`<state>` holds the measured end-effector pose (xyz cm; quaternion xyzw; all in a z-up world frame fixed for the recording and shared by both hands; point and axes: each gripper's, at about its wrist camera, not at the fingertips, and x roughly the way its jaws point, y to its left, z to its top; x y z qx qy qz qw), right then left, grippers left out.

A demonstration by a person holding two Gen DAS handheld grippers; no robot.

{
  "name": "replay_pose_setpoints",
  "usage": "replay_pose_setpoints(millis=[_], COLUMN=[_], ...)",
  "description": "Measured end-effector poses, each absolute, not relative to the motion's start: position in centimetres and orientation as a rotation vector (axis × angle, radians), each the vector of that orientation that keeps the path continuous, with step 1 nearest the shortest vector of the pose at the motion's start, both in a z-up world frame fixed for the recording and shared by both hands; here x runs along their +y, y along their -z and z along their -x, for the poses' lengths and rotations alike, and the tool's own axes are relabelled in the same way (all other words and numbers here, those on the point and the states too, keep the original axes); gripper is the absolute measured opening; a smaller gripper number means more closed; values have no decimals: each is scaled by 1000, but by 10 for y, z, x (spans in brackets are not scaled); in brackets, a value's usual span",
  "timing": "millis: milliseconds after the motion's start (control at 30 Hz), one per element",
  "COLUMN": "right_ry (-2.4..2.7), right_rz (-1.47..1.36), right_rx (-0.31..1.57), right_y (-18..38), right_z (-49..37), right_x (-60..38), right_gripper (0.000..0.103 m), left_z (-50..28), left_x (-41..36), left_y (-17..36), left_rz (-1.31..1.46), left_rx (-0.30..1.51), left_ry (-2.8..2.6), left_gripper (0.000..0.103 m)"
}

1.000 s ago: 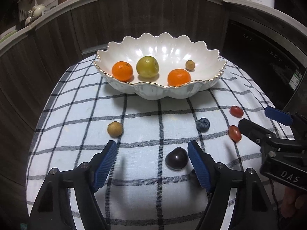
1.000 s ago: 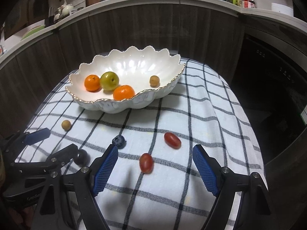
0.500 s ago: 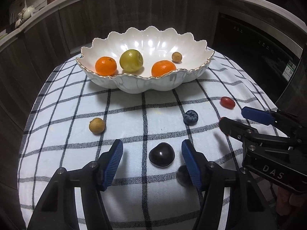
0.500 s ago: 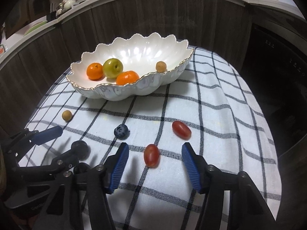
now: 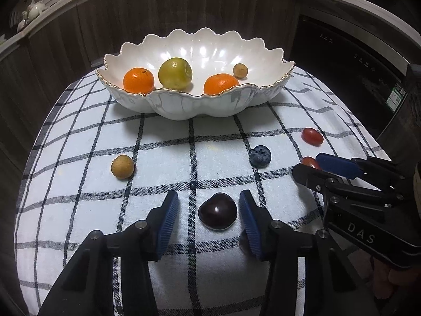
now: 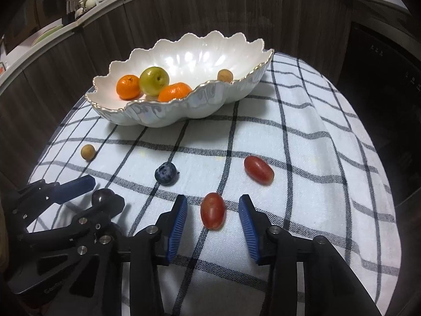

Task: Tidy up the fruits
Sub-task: 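Lower the left tool onto the dark purple plum while the right tool approaches a red grape, then close the left tool on the plum while the right tool grasps the red grape, then carry the plum and red grape with both tools over the white bowl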

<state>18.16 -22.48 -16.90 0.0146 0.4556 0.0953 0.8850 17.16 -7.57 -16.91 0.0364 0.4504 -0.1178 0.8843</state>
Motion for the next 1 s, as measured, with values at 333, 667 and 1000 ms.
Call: replay_pose_setpoints(millis=[333,667,1000], right_ry=[-195,-195,-192], right_rz=[-27,-31,-32], right_rx=[945,924,895], right_y=[171,164,150], right_z=[-182,-180,-175], right_x=[-225,-225,-226], right_gripper=[20,20,20], left_z=[-167,-166,-161], left_x=[-79,-77,-77], left_y=[170,164,152], left_rz=[-97,-95,-103], left_rx=[925,912,893], left_ry=[267,254,242], left_gripper=[29,28,28])
